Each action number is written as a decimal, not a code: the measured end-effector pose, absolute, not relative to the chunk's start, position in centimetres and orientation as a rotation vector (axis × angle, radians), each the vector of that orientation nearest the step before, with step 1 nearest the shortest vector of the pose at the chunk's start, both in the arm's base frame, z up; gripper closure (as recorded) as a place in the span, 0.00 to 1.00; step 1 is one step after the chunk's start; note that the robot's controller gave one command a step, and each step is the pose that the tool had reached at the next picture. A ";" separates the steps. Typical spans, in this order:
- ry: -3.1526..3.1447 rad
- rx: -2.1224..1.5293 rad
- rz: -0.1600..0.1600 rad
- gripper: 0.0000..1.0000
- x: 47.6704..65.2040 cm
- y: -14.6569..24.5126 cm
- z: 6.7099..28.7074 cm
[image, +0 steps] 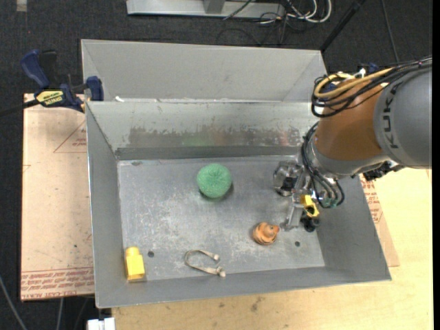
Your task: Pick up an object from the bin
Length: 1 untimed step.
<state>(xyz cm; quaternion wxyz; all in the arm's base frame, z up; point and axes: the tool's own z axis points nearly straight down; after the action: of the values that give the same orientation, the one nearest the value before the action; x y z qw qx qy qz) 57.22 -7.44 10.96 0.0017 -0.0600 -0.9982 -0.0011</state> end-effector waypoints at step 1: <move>-3.139 -0.155 0.000 0.00 55.9 -7.8 11.9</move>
Offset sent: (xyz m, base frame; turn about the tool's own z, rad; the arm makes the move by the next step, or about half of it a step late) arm -0.0259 -0.0652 -0.0263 0.0567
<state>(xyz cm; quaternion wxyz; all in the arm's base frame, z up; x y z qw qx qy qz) 55.91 -7.83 11.91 -0.0004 -0.0492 -0.9988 0.0000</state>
